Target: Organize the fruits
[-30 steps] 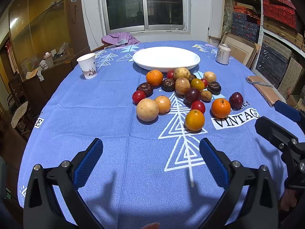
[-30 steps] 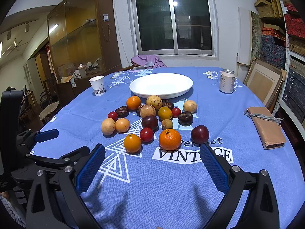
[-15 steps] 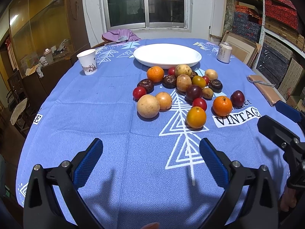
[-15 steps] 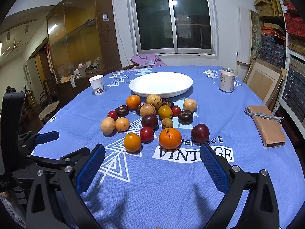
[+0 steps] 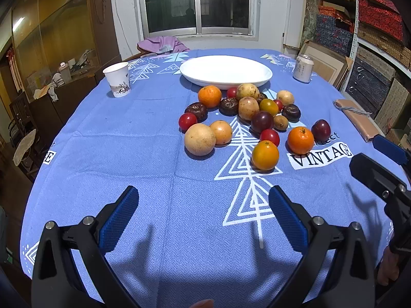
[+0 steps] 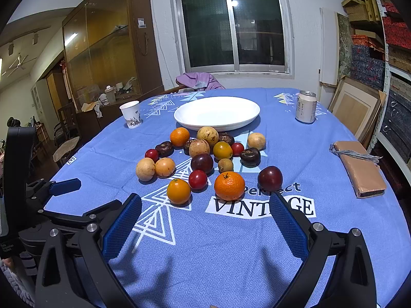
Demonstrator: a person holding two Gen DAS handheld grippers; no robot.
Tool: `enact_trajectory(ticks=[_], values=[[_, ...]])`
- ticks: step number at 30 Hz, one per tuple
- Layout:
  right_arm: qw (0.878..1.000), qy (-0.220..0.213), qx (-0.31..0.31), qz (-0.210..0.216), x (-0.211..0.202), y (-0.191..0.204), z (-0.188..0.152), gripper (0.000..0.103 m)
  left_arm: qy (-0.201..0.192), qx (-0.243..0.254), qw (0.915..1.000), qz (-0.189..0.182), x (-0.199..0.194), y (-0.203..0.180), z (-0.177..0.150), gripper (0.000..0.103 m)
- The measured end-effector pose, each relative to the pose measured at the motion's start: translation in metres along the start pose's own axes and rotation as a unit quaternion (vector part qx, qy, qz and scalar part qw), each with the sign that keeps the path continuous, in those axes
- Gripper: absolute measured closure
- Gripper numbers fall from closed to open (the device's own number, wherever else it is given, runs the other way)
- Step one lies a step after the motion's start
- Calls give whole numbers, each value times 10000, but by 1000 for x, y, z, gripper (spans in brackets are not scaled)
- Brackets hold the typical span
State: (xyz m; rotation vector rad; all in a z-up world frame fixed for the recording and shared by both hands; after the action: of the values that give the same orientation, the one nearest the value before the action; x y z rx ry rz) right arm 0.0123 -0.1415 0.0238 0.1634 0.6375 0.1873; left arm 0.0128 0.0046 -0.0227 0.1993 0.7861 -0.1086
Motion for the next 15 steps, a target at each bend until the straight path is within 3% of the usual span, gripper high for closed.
enact_trajectory(ticks=[15], values=[[10000,2,11,6,0,0,0,3,65,-13,10000,-25,4,-1,-1,4]])
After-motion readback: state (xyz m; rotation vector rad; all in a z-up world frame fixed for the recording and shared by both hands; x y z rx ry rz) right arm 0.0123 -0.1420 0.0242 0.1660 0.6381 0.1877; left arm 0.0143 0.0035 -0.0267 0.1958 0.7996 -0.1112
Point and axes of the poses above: each gripper's, at about its wrist camera, not at the fingertips, and x roughly the way its jaws point, y to its left, z to its top, the point moved 1 cm from there along x, roughly the way its jaws point, and after that the axes turned 8 degrees about x, right-handed, at the moved point
